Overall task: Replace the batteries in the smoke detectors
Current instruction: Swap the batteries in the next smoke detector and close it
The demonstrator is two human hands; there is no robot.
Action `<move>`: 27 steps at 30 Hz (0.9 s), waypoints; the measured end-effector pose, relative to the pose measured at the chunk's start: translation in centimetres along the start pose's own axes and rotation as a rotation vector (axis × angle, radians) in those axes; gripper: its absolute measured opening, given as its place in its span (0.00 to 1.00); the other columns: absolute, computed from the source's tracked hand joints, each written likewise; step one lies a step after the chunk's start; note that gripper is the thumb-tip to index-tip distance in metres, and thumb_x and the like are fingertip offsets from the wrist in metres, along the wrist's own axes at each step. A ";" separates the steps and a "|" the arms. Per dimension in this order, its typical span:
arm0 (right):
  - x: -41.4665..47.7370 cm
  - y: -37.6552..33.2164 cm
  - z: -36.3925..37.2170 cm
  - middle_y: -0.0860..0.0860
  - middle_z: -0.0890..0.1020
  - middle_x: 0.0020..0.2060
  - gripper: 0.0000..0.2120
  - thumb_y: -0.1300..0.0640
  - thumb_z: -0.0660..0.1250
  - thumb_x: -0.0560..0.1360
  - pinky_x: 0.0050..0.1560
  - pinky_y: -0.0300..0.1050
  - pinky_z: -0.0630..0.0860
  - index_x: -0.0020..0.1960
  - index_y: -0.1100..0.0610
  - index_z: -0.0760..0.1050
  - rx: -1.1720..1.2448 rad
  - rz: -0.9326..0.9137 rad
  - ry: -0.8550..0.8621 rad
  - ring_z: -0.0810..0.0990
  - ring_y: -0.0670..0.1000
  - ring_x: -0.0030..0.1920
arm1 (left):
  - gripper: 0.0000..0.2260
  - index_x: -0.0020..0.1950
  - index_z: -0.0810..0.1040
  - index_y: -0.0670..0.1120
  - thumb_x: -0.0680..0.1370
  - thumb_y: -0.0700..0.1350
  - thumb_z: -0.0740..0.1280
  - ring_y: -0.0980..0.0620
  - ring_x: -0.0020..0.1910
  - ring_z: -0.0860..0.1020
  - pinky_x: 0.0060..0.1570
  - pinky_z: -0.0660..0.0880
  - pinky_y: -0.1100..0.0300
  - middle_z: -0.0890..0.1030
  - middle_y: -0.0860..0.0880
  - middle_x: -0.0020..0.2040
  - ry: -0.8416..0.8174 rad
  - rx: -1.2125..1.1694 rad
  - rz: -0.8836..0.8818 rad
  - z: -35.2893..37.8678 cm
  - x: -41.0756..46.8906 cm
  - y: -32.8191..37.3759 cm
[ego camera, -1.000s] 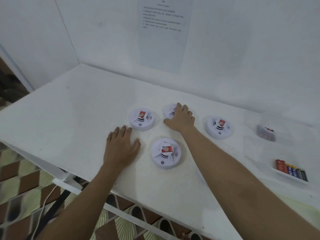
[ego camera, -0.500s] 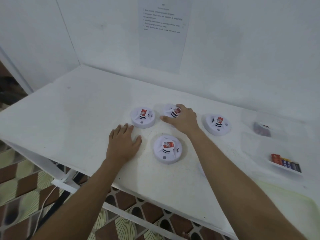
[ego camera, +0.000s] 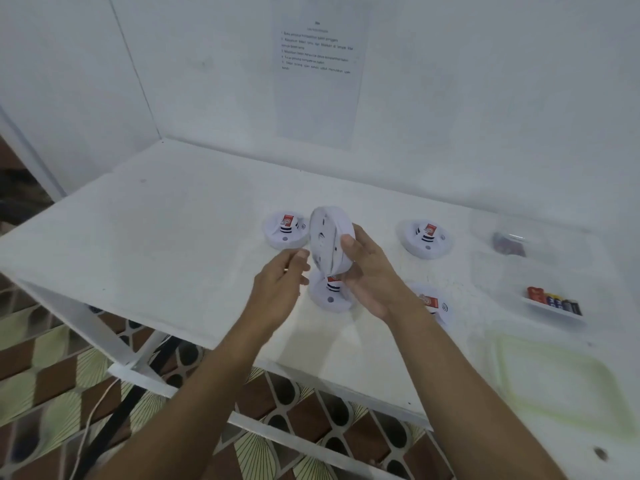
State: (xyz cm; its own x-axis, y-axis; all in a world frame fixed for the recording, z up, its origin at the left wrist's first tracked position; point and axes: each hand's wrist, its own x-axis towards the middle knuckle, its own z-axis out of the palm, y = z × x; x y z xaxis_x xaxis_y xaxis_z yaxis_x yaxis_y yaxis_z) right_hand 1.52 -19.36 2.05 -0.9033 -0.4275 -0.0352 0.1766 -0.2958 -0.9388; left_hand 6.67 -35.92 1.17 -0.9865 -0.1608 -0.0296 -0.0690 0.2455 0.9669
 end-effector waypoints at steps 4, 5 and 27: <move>-1.0 1.1 1.7 0.64 0.80 0.61 0.46 0.35 0.81 0.60 0.59 0.64 0.76 0.67 0.61 0.71 0.001 -0.017 0.085 0.81 0.63 0.57 | 0.15 0.55 0.78 0.56 0.83 0.58 0.53 0.58 0.48 0.79 0.48 0.73 0.58 0.82 0.57 0.51 -0.015 -0.073 -0.067 1.2 -1.5 1.0; -1.2 1.3 1.9 0.63 0.80 0.61 0.45 0.34 0.81 0.58 0.59 0.64 0.77 0.65 0.59 0.72 -0.039 -0.025 0.119 0.82 0.63 0.57 | 0.15 0.54 0.78 0.55 0.83 0.57 0.54 0.58 0.48 0.79 0.46 0.72 0.58 0.82 0.56 0.51 -0.004 -0.112 -0.077 1.3 -1.7 1.1; -6.7 -3.1 -3.1 0.46 0.75 0.65 0.47 0.70 0.82 0.62 0.52 0.45 0.82 0.73 0.50 0.64 -0.642 -0.092 -0.043 0.76 0.47 0.65 | 0.26 0.70 0.71 0.59 0.73 0.53 0.73 0.60 0.49 0.80 0.42 0.78 0.67 0.77 0.56 0.58 -0.127 -0.021 0.204 1.6 -1.4 2.5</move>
State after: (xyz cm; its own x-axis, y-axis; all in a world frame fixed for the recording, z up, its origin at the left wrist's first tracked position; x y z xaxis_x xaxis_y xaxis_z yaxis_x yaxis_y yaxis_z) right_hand 5.77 -12.92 4.13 -0.8847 -0.4628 0.0560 -0.1812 0.2309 -0.9560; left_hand 7.67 -33.59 3.23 -0.9906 0.0115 0.1366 0.1353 0.2403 0.9612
